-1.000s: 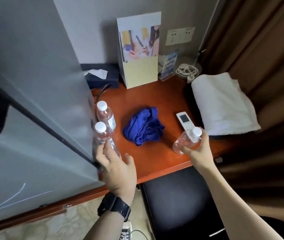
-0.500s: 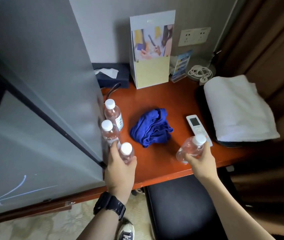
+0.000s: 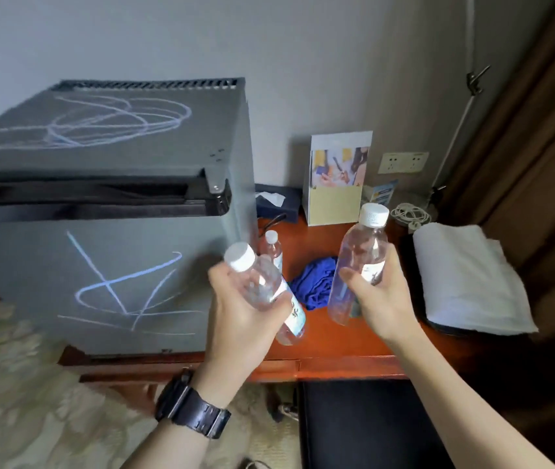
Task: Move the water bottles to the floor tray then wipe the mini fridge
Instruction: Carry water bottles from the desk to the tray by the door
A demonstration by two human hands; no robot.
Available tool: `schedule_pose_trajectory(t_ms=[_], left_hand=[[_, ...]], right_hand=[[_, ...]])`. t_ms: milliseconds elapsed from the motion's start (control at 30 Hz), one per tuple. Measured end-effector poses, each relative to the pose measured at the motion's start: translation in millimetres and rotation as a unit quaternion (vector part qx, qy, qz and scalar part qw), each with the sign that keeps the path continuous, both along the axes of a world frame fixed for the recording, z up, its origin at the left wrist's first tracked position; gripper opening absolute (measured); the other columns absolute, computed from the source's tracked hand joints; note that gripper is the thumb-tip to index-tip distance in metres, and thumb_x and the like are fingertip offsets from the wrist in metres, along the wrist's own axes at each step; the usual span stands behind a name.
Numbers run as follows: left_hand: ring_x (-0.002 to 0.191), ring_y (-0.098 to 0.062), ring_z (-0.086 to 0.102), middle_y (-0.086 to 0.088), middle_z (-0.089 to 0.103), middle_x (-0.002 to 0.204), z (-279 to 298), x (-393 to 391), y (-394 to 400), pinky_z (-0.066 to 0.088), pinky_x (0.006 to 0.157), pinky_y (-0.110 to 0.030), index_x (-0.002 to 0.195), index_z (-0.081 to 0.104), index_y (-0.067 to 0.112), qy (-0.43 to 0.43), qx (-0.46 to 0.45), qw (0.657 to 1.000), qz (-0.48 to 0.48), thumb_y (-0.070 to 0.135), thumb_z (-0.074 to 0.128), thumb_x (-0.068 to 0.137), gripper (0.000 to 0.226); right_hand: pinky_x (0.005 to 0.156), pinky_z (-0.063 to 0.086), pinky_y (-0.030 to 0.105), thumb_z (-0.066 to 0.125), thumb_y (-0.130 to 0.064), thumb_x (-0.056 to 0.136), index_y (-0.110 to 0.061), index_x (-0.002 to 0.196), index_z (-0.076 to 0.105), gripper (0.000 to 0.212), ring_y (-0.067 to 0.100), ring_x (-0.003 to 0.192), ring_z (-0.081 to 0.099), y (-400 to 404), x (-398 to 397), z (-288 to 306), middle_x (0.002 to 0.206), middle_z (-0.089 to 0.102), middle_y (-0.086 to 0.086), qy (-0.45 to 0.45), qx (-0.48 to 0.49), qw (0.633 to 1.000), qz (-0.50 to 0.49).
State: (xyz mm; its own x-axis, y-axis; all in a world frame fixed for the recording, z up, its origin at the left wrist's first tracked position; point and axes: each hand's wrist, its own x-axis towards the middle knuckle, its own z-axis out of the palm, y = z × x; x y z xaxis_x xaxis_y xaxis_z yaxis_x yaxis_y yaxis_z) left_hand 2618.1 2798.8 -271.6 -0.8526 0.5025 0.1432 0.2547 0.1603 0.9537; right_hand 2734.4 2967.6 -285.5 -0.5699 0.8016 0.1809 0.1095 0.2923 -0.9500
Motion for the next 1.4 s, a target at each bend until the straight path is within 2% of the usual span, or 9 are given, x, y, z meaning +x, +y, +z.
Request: schedule_pose_trajectory(t_ms=[167,300,400,500,667,767,867,1233,1400], left_hand=[[0.093,-0.007,0.067,0.007,0.068,0.100,101,11,-95,0.052,0.080,-0.028,0.101,0.044,0.041,0.043,0.125,0.990,0.053,0.012,0.083,0.067,0.059],[0.092,-0.010,0.069,0.008,0.072,0.099,163,3,-183,0.054,0.077,-0.023,0.120,0.056,0.025,0.008,0.254,0.960,0.114,0.011,0.072,0.074,0.050],[0.109,-0.029,0.066,-0.007,0.068,0.120,187,-9,-254,0.054,0.087,-0.041,0.126,0.057,0.026,-0.034,0.302,0.942,0.140,0.014,0.066,0.077,0.051],[0.091,-0.032,0.066,-0.013,0.066,0.106,199,-15,-329,0.054,0.075,-0.041,0.121,0.059,0.033,-0.041,0.330,0.931,0.153,0.018,0.062,0.077,0.047],[0.070,-0.032,0.061,-0.011,0.062,0.092,203,-42,-461,0.048,0.074,-0.043,0.120,0.060,0.036,-0.058,0.393,0.899,0.183,0.020,0.066,0.074,0.049],[0.074,-0.032,0.058,-0.012,0.058,0.096,201,-67,-557,0.050,0.070,-0.042,0.124,0.057,0.030,-0.033,0.392,0.883,0.257,0.026,0.068,0.066,0.059],[0.079,-0.029,0.060,-0.009,0.056,0.102,202,-87,-661,0.054,0.068,-0.040,0.128,0.056,0.026,0.005,0.375,0.870,0.321,0.020,0.059,0.076,0.052],[0.074,-0.033,0.059,-0.015,0.057,0.103,207,-138,-909,0.053,0.057,-0.037,0.130,0.052,0.019,0.076,0.338,0.819,0.457,0.018,0.058,0.079,0.052],[0.067,-0.033,0.061,-0.019,0.059,0.098,201,-195,-973,0.051,0.053,-0.036,0.131,0.049,0.008,0.069,0.323,0.807,0.490,0.019,0.063,0.076,0.058]], right_hand=[[0.080,0.048,0.028,0.066,-0.029,0.071,-0.033,0.106,0.055,0.038,0.003,0.090,0.062,-73,-12,99,0.098,0.065,-0.009,0.080,0.004,0.995,0.053],[0.084,0.053,0.040,0.064,-0.030,0.071,-0.021,0.110,0.056,0.041,0.010,0.091,0.064,-140,-29,159,0.096,0.066,-0.007,0.125,0.009,0.984,0.125],[0.069,0.051,0.031,0.063,-0.030,0.071,-0.025,0.106,0.055,0.035,0.027,0.090,0.067,-195,-53,189,0.091,0.068,-0.004,0.135,0.008,0.972,0.194],[0.063,0.050,0.027,0.061,-0.024,0.071,-0.025,0.102,0.053,0.032,0.016,0.074,0.065,-261,-83,210,0.076,0.067,-0.014,0.139,0.000,0.956,0.259],[0.071,0.053,0.045,0.063,-0.025,0.068,-0.026,0.100,0.054,0.033,0.030,0.074,0.064,-389,-150,218,0.077,0.066,-0.004,0.134,-0.030,0.926,0.352],[0.079,0.056,0.049,0.065,-0.036,0.063,-0.029,0.103,0.054,0.043,0.030,0.085,0.068,-490,-202,216,0.089,0.067,0.001,0.119,-0.031,0.904,0.411],[0.069,0.051,0.034,0.064,-0.023,0.069,-0.020,0.105,0.053,0.038,0.008,0.070,0.062,-606,-256,216,0.074,0.064,-0.013,0.115,-0.059,0.867,0.481],[0.078,0.056,0.053,0.072,-0.025,0.067,-0.034,0.096,0.058,0.033,0.030,0.077,0.064,-894,-374,222,0.093,0.066,0.023,0.083,-0.089,0.772,0.624],[0.070,0.054,0.031,0.070,-0.010,0.086,-0.024,0.097,0.055,0.023,0.017,0.068,0.064,-968,-447,209,0.075,0.065,0.016,0.074,-0.095,0.744,0.657]])
